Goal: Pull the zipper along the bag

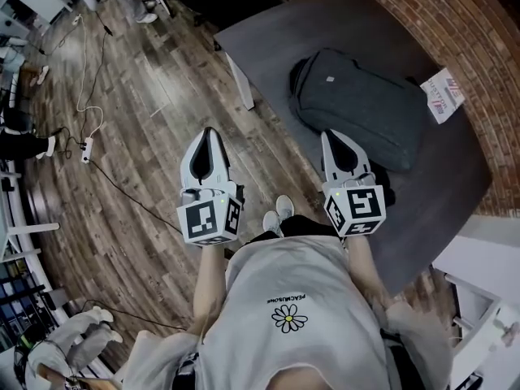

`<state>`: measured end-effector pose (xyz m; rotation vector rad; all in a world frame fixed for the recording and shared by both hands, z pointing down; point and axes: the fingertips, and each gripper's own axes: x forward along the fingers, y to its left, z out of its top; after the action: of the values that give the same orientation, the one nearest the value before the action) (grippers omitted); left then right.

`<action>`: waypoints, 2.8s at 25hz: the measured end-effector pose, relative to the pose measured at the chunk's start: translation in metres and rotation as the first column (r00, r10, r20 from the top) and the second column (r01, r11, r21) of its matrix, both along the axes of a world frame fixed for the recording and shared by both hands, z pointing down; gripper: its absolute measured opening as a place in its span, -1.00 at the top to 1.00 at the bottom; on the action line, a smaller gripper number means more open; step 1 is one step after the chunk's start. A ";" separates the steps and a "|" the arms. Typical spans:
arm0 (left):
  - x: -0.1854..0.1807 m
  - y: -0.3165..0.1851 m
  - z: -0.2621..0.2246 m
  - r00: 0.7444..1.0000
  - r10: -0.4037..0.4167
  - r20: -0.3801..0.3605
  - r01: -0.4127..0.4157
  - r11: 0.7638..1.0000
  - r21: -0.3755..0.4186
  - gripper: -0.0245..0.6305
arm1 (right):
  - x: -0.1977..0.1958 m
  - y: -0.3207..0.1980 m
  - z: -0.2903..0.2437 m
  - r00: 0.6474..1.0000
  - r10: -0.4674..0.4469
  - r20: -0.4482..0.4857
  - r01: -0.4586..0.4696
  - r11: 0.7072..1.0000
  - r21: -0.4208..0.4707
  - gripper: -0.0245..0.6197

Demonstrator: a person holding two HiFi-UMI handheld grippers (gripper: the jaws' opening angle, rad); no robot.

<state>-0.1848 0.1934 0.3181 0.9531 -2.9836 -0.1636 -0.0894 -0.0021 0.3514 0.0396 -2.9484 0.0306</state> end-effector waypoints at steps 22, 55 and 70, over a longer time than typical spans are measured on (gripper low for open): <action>0.010 -0.304 0.009 0.738 0.673 0.044 -0.672 0.740 -0.031 0.93 | 0.073 -0.168 0.003 0.846 0.529 0.065 -0.529 0.849 -0.010 0.92; 0.064 -0.354 0.134 0.089 0.977 -0.192 -0.838 -0.031 -0.545 0.93 | 0.079 -0.117 0.168 0.527 0.749 -0.401 -0.795 0.601 0.077 0.59; 0.092 -0.349 0.168 -0.035 0.959 -0.282 -0.755 -0.211 -0.621 0.93 | 0.065 -0.130 0.213 0.492 0.722 -0.487 -0.790 0.605 0.100 0.56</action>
<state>-0.0931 -0.1557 0.4863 2.7149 -1.2104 1.0524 -0.0247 -0.1318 0.5642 1.1644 -2.1657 0.3039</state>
